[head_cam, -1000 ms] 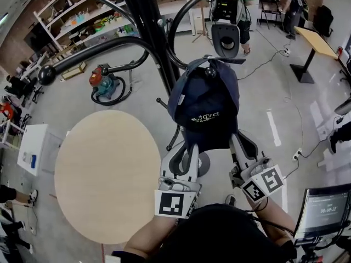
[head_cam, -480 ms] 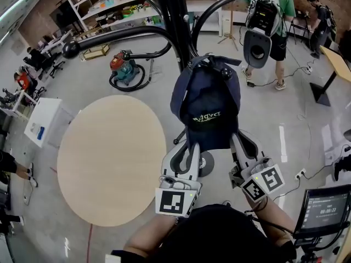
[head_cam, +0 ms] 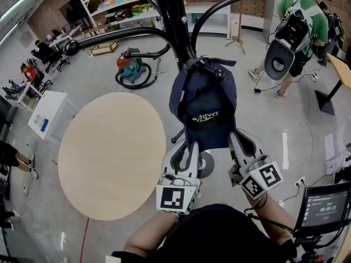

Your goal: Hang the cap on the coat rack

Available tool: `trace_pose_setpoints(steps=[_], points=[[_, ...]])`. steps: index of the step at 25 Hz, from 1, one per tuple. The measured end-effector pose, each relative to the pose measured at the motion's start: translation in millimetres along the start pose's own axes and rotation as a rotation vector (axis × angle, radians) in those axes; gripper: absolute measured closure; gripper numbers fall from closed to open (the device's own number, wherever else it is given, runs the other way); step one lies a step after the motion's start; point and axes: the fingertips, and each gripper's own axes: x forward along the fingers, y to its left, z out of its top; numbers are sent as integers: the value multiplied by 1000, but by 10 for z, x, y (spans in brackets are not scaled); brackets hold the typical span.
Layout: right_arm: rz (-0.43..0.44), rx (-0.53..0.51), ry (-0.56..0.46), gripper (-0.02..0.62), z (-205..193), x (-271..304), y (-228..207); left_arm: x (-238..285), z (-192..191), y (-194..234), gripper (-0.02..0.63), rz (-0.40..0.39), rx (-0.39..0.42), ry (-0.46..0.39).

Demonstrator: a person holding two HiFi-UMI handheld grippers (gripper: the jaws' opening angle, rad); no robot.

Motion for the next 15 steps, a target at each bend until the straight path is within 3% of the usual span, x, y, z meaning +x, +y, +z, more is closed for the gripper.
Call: trace_pose_setpoints(steps=[7,15], points=[[31,-19,36,565,-81,89,-181,139,-118,-31,543,48,36,9],[80,-36,67,563,-284,194,-244,172,-299,37,543,90,47,77]])
